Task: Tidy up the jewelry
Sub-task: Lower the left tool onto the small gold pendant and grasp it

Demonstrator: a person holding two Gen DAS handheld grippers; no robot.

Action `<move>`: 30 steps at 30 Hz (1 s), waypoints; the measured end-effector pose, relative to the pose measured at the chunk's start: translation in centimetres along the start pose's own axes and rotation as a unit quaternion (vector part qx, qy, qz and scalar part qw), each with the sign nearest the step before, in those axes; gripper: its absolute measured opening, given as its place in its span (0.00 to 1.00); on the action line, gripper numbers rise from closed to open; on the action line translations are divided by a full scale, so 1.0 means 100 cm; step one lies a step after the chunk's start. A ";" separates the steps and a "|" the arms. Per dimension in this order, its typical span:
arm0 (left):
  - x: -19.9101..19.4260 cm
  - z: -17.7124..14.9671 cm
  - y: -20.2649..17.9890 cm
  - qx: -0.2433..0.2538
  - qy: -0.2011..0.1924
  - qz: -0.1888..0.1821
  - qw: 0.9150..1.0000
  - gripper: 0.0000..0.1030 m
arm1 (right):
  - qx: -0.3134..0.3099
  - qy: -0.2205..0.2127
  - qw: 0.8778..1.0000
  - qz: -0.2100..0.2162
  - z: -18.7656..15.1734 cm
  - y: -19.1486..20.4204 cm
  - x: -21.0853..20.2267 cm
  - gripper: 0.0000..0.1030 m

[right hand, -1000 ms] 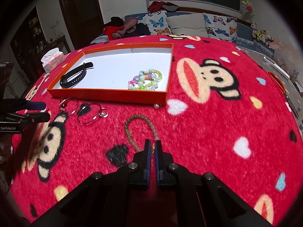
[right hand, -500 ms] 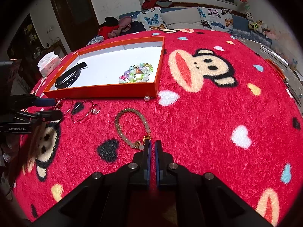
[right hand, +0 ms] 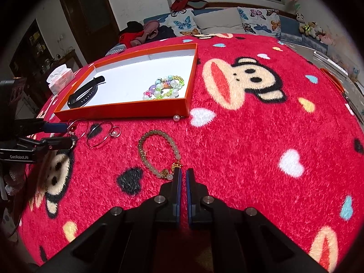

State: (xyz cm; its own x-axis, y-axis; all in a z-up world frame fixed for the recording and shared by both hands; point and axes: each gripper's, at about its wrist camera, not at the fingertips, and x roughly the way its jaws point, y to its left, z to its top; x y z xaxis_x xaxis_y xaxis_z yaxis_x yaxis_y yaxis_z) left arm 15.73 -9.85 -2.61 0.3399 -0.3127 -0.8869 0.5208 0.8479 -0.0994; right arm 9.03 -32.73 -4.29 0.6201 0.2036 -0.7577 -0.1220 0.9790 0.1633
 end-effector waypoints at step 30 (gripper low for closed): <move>-0.063 -0.101 -0.057 -0.002 -0.006 -0.027 1.000 0.48 | 0.015 -0.006 1.000 0.002 -0.001 -0.002 -0.001 0.06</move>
State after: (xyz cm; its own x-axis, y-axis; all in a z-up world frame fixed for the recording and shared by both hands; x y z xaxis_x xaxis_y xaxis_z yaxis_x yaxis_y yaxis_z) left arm 2.70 -8.42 -0.98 0.3205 -0.3623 -0.8752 0.5345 0.8320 -0.1486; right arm 8.87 -33.00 -4.31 0.6290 0.2069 -0.7494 -0.1017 0.9776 0.1845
